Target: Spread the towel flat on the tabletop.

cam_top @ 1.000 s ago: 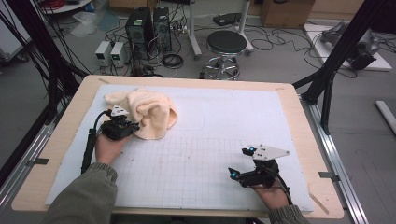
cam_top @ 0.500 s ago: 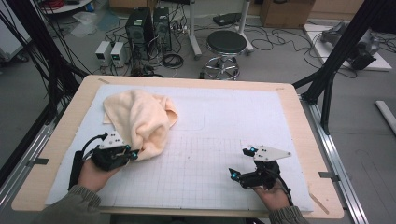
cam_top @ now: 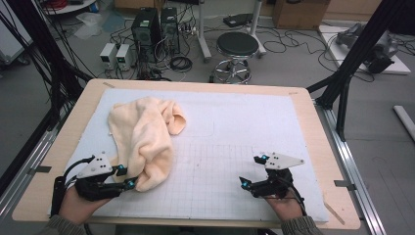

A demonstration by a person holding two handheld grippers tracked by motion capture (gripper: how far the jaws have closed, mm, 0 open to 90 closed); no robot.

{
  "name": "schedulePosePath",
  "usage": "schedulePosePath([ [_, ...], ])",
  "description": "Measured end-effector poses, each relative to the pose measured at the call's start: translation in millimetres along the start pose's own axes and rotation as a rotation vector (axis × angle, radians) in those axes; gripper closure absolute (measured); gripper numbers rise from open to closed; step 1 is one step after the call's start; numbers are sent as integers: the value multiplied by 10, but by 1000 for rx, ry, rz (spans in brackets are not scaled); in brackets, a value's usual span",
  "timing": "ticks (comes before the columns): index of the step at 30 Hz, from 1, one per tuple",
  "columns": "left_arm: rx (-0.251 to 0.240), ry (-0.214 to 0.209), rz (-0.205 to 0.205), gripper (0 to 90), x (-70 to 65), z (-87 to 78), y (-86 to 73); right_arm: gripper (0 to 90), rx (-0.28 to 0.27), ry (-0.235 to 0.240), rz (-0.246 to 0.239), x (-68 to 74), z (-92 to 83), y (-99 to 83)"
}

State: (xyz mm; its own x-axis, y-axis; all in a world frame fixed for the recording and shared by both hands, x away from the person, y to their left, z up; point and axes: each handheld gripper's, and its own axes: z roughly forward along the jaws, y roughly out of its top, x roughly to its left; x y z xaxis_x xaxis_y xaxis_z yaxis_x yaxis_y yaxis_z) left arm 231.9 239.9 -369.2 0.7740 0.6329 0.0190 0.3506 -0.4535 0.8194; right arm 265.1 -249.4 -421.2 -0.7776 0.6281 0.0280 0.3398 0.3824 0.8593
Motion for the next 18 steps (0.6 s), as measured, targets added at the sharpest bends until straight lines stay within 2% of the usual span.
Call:
schedulePosePath([
  [5, -63, 23, 14, 494, 31, 13, 260, 102, 3, 6, -1, 3, -3, -1],
  [12, -142, 34, 37, 467, 50, 46, 582, 102, -4, 7, -5, -9, -16, -4],
  [14, -141, 27, 31, 460, 66, 98, 642, 102, -7, 10, -7, -11, -10, -5],
  [18, -91, 15, 38, 430, 131, 320, 693, 102, -3, 17, -7, -5, -4, -2],
])
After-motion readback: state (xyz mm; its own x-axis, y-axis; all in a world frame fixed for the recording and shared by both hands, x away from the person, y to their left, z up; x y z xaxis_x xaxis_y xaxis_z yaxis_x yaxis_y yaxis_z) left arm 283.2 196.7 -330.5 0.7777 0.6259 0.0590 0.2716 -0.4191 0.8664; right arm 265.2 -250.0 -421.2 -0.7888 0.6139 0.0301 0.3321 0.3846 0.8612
